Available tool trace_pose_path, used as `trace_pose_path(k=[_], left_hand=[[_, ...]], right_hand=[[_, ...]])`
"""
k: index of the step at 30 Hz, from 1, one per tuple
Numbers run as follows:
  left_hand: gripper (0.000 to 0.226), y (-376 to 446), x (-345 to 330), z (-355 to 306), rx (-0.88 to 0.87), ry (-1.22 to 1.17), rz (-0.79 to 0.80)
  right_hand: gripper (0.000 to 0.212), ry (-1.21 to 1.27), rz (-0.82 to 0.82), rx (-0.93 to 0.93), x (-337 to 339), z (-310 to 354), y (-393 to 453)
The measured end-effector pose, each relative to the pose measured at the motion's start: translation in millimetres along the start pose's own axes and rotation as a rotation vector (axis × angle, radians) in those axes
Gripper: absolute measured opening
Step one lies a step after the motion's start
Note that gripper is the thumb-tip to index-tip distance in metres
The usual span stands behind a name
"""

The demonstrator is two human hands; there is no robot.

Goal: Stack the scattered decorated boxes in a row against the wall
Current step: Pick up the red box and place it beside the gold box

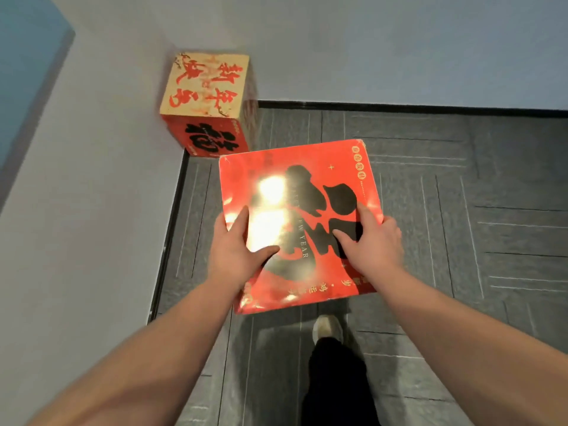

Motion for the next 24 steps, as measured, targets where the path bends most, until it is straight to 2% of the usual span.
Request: trace_pose_path(k=[12, 16, 19, 24], left_hand=[[0.1, 244.6, -10.4, -74.3, -0.034, 0.043, 0.089], [0.098, 313.1, -9.1, -80.1, -0.106, 0.034, 0.1], [0.098, 374.7, -8.9, -88.0, -0.133, 0.049, 0.133], [0.099, 450.7, -9.0, -84.0, -0.109, 0.133, 0.219]], right_hand=[[0.074, 0.068, -0.011, -0.102, 26.3, 57.3, 217.7], [0.074, 0.059, -0.012, -0.151, 23.7, 84.0, 273.3], [0.074, 0.067, -0.078, -0.191, 21.7, 105.6, 316.5], [0.073, 0.079, -0.082, -0.217, 5.6, 136.7, 374.3]])
Point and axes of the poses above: each hand's wrist, its own y-axis towards the middle knuckle, its own x-axis out of the back of the hand, z = x × y, the point moved 1 cm from there along y, towards the middle knuckle, and after that the axes turned 4 degrees about y, right-handed, at the moved point
